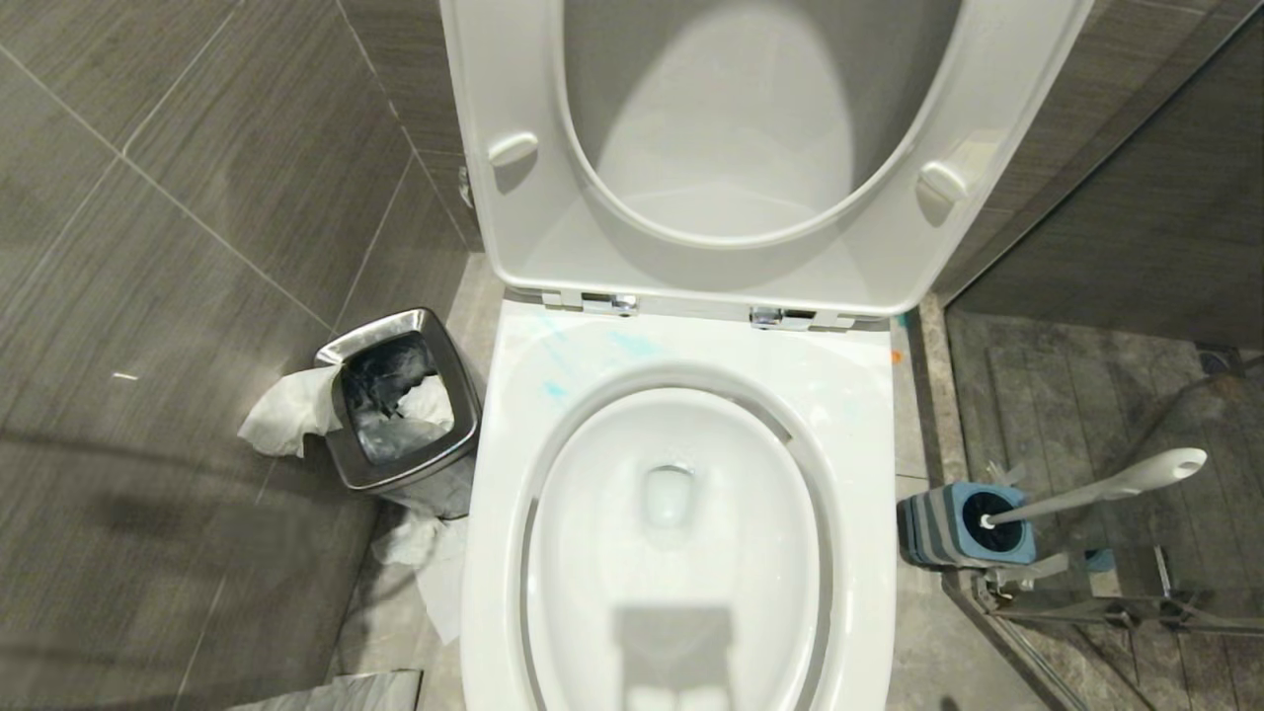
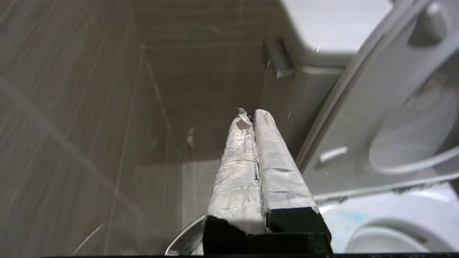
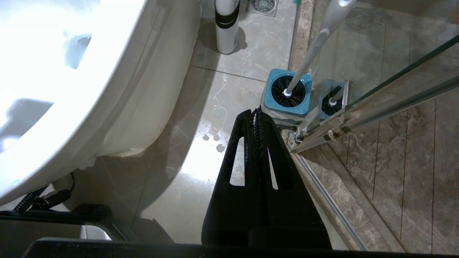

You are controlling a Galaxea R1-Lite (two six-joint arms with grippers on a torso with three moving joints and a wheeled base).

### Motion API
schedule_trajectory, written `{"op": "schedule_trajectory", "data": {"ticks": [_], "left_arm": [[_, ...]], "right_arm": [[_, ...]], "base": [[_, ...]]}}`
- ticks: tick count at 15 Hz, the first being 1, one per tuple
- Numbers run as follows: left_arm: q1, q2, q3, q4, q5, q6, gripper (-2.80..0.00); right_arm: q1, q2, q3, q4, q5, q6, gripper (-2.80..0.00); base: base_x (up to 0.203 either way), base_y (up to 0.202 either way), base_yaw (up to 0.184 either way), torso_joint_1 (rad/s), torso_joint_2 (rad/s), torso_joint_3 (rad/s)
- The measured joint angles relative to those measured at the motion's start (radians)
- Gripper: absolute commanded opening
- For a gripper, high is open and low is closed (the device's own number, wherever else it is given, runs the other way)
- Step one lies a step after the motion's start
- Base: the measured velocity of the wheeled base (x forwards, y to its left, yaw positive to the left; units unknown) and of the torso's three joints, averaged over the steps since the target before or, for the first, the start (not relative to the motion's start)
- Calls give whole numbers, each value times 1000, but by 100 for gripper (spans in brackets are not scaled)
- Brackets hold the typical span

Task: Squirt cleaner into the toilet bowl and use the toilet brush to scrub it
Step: Close the toilet lid

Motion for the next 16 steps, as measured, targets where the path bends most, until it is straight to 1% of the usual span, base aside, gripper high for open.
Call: {"op": "schedule_trajectory", "data": {"ticks": [3, 4, 5, 7, 9, 11, 13, 14, 16], "left_arm": [[-72, 164, -191, -19, -6, -60, -280], [-90, 213, -255, -21, -14, -83, -280], [-102, 259, -318, -22, -37, -108, -280], [-114, 344, -443, -24, -132, -170, -280], [-115, 428, -547, -32, -254, -233, -280], [-104, 489, -583, -71, -373, -276, -280], [-102, 537, -593, -141, -464, -297, -280], [-111, 558, -596, -175, -479, -298, -280], [-126, 592, -598, -251, -479, -298, -280]], "right_arm": [[0, 0, 0, 0, 0, 0, -280], [0, 0, 0, 0, 0, 0, -280], [0, 0, 0, 0, 0, 0, -280], [0, 0, 0, 0, 0, 0, -280], [0, 0, 0, 0, 0, 0, -280], [0, 0, 0, 0, 0, 0, -280], [0, 0, 0, 0, 0, 0, -280], [0, 0, 0, 0, 0, 0, -280], [1, 0, 0, 0, 0, 0, -280]], "base": [[0, 0, 0, 0, 0, 0], [0, 0, 0, 0, 0, 0], [0, 0, 0, 0, 0, 0], [0, 0, 0, 0, 0, 0], [0, 0, 0, 0, 0, 0], [0, 0, 0, 0, 0, 0], [0, 0, 0, 0, 0, 0], [0, 0, 0, 0, 0, 0], [0, 0, 0, 0, 0, 0]]}}
